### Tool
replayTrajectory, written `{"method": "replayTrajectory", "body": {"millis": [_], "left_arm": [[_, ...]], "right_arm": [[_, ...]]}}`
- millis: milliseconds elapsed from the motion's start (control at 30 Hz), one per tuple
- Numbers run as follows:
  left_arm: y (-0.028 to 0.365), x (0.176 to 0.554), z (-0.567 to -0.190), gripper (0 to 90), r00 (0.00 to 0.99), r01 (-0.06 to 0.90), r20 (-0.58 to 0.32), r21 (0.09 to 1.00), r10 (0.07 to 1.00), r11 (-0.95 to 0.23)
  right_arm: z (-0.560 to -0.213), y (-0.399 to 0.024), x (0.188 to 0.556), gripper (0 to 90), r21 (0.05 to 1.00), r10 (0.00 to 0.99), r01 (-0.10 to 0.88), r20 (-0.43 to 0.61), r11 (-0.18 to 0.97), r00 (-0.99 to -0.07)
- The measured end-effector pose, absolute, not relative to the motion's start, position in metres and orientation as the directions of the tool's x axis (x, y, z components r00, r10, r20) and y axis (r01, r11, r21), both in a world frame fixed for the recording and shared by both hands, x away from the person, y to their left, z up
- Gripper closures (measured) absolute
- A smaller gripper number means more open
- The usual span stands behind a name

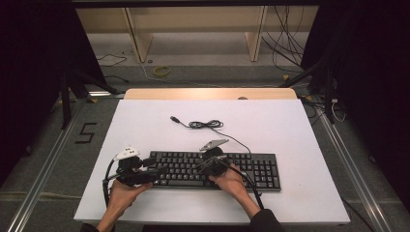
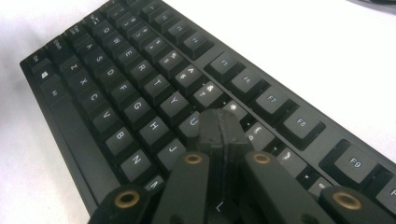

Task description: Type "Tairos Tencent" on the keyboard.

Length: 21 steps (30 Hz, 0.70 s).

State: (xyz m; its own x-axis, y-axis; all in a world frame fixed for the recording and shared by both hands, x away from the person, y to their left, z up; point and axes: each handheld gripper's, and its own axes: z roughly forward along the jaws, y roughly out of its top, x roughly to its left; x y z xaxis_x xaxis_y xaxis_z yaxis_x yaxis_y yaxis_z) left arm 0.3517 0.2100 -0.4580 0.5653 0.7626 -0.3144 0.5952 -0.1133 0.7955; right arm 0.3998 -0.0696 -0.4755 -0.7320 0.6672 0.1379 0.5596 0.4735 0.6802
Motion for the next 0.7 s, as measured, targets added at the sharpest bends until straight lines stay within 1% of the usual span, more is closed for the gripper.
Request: {"method": "replayTrajectory", "body": {"millis": [200,300,333,367,467,633,667,700], "left_arm": [[0.21,0.352,-0.459,31.5,0.565,0.598,-0.312,0.793,0.764,-0.118],[0.209,0.353,-0.459,31.8,0.567,0.599,-0.309,0.792,0.764,-0.123],[0.209,0.354,-0.459,32.1,0.567,0.6,-0.309,0.79,0.763,-0.126],[0.208,0.354,-0.46,32.1,0.57,0.6,-0.308,0.789,0.761,-0.131],[0.206,0.355,-0.46,32.6,0.574,0.601,-0.305,0.787,0.76,-0.138],[0.203,0.355,-0.46,34.6,0.575,0.602,-0.3,0.786,0.761,-0.144],[0.203,0.355,-0.46,34.6,0.577,0.601,-0.3,0.785,0.76,-0.147],[0.203,0.356,-0.46,35.1,0.579,0.6,-0.296,0.785,0.759,-0.152]], "right_arm": [[-0.475,-0.069,0.4,90.0,0.679,0.672,0.563,0.136,0.472,-0.728],[-0.472,-0.073,0.399,90.0,0.694,0.679,0.574,0.166,0.435,-0.715],[-0.468,-0.077,0.397,90.0,0.716,0.672,0.568,0.186,0.407,-0.716],[-0.468,-0.077,0.397,90.0,0.716,0.672,0.568,0.186,0.407,-0.716],[-0.461,-0.082,0.394,87.0,0.736,0.67,0.552,0.183,0.392,-0.719],[-0.456,-0.091,0.391,78.3,0.754,0.658,0.543,0.2,0.37,-0.726],[-0.456,-0.091,0.391,78.3,0.754,0.658,0.543,0.2,0.37,-0.726],[-0.455,-0.092,0.39,75.7,0.754,0.656,0.546,0.207,0.366,-0.726]]}}
